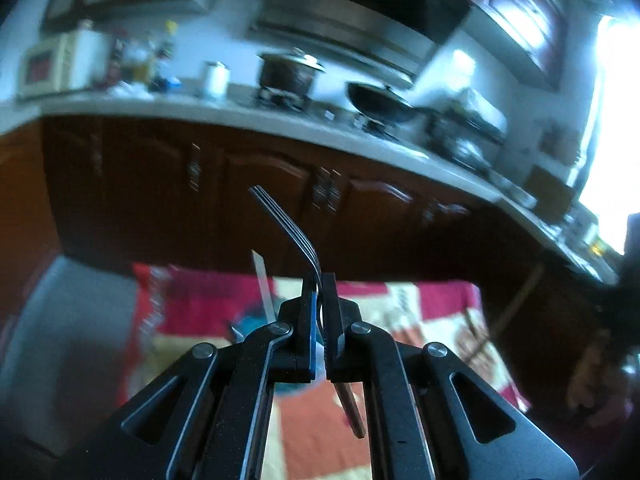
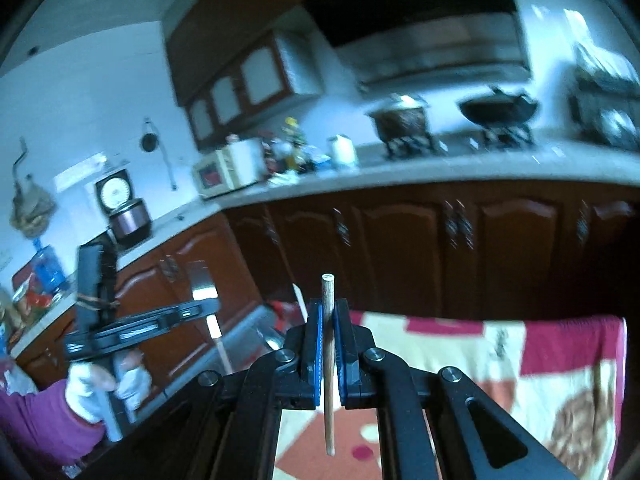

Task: Organize utensils
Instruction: 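Carry the fork and chopstick over the white cup and lower them in with both tools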

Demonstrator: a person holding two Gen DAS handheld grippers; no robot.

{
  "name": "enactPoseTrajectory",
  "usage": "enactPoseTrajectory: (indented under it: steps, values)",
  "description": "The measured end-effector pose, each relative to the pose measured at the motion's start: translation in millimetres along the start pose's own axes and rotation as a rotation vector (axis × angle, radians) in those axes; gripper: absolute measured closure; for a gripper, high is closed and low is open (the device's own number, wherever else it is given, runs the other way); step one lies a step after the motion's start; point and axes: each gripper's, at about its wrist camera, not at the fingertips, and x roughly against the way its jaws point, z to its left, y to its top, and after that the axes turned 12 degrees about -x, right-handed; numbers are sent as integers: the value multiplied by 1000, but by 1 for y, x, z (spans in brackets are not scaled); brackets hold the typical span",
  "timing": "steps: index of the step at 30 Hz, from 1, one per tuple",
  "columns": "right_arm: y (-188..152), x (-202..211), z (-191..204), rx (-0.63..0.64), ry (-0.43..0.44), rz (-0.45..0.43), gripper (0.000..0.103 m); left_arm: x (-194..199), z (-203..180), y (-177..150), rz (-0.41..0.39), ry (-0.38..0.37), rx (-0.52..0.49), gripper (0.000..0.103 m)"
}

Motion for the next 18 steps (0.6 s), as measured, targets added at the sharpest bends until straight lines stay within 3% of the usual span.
enactPoseTrajectory:
  steps: [4, 9, 18]
  values:
    - [23, -28, 45, 87, 15, -13, 98, -15, 20, 2, -35, 114, -14, 102]
    - [39, -75, 74, 141, -11, -28, 98, -40, 32, -4, -48, 187, -31, 102]
    - [36, -156, 59, 119, -105, -20, 98, -90, 34, -16, -38, 264, -75, 102]
